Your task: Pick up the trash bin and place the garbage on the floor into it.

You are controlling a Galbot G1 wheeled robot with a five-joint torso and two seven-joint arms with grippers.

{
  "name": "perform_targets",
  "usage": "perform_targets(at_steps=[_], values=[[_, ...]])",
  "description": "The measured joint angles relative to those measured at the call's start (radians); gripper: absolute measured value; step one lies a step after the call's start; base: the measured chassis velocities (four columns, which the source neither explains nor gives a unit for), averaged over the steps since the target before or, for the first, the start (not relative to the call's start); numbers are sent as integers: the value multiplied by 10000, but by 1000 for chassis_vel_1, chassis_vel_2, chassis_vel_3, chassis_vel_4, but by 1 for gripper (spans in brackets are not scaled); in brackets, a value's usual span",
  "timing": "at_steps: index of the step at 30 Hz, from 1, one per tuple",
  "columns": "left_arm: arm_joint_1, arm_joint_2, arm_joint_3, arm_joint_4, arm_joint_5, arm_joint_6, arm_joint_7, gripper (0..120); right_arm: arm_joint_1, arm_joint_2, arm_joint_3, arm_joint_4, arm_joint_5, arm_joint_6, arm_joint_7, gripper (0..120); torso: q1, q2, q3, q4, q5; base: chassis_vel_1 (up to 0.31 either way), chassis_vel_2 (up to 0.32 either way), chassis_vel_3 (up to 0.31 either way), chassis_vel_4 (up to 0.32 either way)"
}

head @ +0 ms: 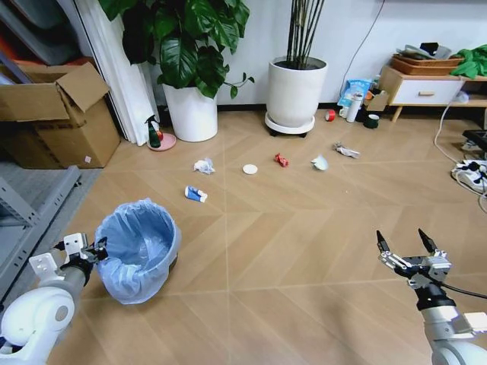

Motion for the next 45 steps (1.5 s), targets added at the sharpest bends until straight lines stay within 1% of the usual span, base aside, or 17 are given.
perform_targets(at_steps=[3,4,8,12,15,35,39,41,42,43,45], values=[[0,-2,20,10,8,-4,6,0,11,-2,-5,-7,-3,1,-12,100,0,0,0,-1,-6,-43,278,33,-298],[0,-3,21,16,12,-5,6,0,13,-2,-10,-11,-6,1,-22,100,0,0,0,0,2,-30,280,41,-305],[-4,-7,33,26,15,-9,9,0,24,-2,-15,-14,-12,1,-34,100,0,0,0,2,-5,-38,315,51,-316],[-16,-14,50,36,24,-11,10,0,26,-2,-23,-29,-18,1,-47,100,-1,0,0,2,-1,-40,330,61,-331],[-18,-19,56,38,40,-17,14,0,35,-4,-24,-42,-22,6,-52,100,-1,0,-1,0,-5,-46,358,54,-358],[10,-52,52,-23,91,-46,30,0,44,-50,-31,-35,-32,73,-154,100,-2,0,-1,1,-1,-64,343,68,-342],[1,-46,81,-35,91,-48,34,0,66,-53,-29,-47,-34,97,-161,100,-1,0,1,1,-7,-83,361,82,-347],[-9,-42,81,-36,92,-51,34,0,81,-56,-28,-59,-41,118,-165,100,-1,1,-1,2,3,-87,344,94,-373],[-13,-41,81,-36,91,-52,35,0,89,-59,-29,-66,-48,126,-166,100,-1,1,0,1,2,-92,326,94,-359],[-18,-39,84,-35,91,-52,36,0,111,-71,-30,-94,-69,157,-169,100,-1,1,-1,-1,-8,-95,355,85,-363],[-23,-38,87,-34,89,-52,37,0,126,-76,-37,-112,-79,181,-174,100,-1,1,-1,-1,-6,-95,348,104,-363]])
